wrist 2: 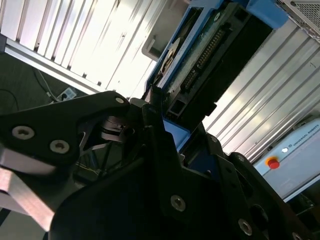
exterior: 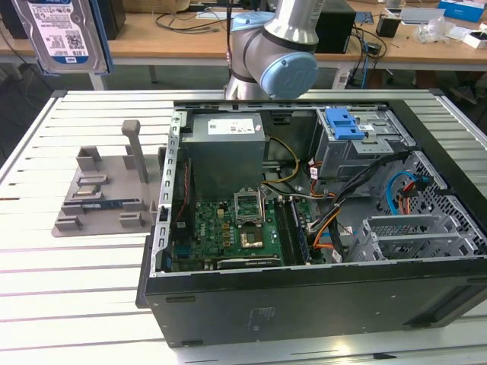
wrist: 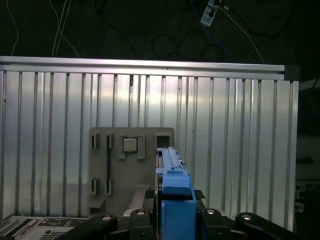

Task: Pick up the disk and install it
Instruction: 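Pick up the disk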

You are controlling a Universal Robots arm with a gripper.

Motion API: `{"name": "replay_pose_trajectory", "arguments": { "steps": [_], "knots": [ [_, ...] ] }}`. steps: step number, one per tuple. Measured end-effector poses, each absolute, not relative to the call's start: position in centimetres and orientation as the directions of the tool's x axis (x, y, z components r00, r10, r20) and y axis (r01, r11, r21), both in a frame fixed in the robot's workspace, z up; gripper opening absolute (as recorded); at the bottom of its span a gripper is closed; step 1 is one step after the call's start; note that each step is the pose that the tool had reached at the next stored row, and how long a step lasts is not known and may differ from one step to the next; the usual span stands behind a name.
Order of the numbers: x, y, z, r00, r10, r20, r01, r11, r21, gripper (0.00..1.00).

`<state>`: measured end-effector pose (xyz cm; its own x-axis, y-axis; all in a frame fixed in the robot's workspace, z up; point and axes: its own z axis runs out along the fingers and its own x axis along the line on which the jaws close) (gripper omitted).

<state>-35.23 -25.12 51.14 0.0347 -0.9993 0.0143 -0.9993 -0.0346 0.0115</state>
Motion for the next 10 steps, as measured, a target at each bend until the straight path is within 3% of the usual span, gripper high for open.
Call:
{"name": "replay_pose_trajectory", "arguments": {
  "steps": [10],
  "knots": [
    [-35.2, -25.1, 53.2, 0.035, -0.999, 0.012, -0.999, -0.035, 0.011, 0.37]
  ]
}}
